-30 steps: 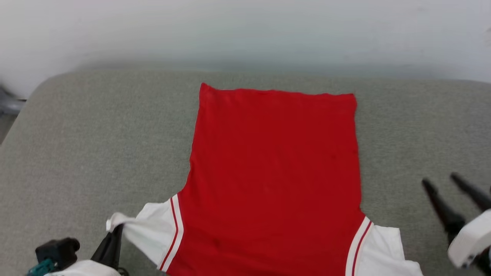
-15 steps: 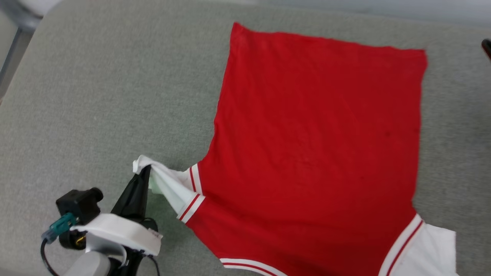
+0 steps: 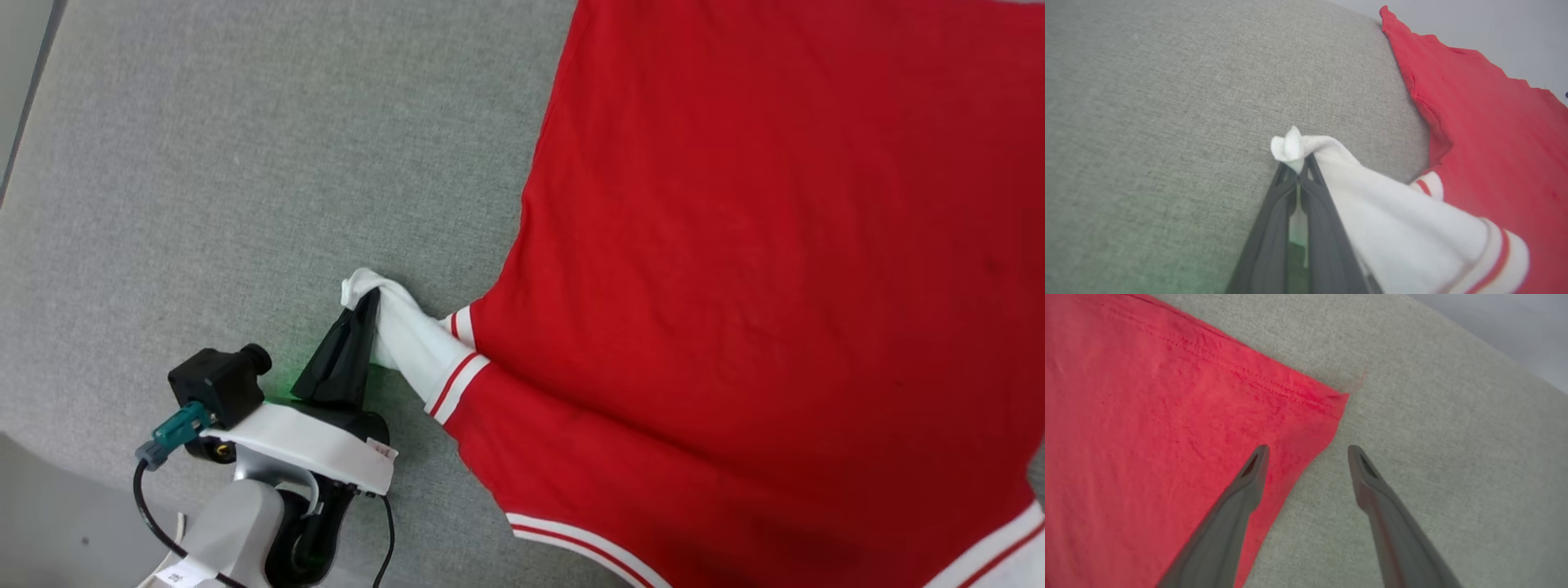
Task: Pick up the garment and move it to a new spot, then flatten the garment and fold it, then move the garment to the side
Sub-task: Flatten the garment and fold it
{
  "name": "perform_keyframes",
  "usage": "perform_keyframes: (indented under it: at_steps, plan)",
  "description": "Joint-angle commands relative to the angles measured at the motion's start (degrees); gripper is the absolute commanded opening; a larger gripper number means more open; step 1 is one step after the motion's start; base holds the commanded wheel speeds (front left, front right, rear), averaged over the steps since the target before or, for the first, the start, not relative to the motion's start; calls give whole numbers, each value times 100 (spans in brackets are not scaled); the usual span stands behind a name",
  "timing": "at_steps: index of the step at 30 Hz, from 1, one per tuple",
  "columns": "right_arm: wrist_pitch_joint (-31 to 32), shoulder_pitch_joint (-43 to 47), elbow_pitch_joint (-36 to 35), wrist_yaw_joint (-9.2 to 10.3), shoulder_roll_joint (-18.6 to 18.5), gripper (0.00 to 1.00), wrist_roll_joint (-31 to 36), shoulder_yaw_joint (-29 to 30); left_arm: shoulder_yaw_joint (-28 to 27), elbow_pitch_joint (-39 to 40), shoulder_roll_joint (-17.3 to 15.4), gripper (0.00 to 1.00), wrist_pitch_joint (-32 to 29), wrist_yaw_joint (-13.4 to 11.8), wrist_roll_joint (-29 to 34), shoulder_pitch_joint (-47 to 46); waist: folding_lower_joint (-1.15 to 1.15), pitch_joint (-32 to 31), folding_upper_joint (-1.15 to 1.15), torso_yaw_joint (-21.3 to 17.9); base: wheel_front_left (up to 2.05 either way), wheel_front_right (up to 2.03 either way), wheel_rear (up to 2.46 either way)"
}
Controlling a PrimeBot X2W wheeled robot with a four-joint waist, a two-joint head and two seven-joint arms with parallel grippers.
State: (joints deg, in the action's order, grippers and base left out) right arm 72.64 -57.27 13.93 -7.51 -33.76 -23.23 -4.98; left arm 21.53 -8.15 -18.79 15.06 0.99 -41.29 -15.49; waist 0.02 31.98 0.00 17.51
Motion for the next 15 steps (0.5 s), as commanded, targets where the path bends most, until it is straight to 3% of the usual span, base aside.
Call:
perform_keyframes:
  at_steps: [1, 12, 13, 14, 15]
  plan:
    - [81, -134, 147, 5, 36, 100, 117, -45, -62, -39, 98, 0, 15, 77, 100, -135, -2, 294, 0, 211, 0, 0, 0]
    - [11, 465, 691, 4, 27, 100, 235, -464, -249, -279, 457, 0, 5, 353, 409, -244, -2, 491, 0, 305, 0, 0, 0]
    - [-125, 427, 679, 4, -28, 31, 193, -452, -283, -320, 488, 0, -2, 395, 454, -255, -2, 473, 0, 300, 0, 0, 0]
    - [-125, 427, 679, 4, -28, 31, 193, -452, -283, -320, 488, 0, -2, 395, 454, -255, -2, 473, 0, 300, 0, 0, 0]
    - [-260, 348, 660, 4, -19, 0, 161, -412, -338, -351, 507, 0, -2, 422, 497, -245, -2, 430, 0, 266, 0, 0, 0]
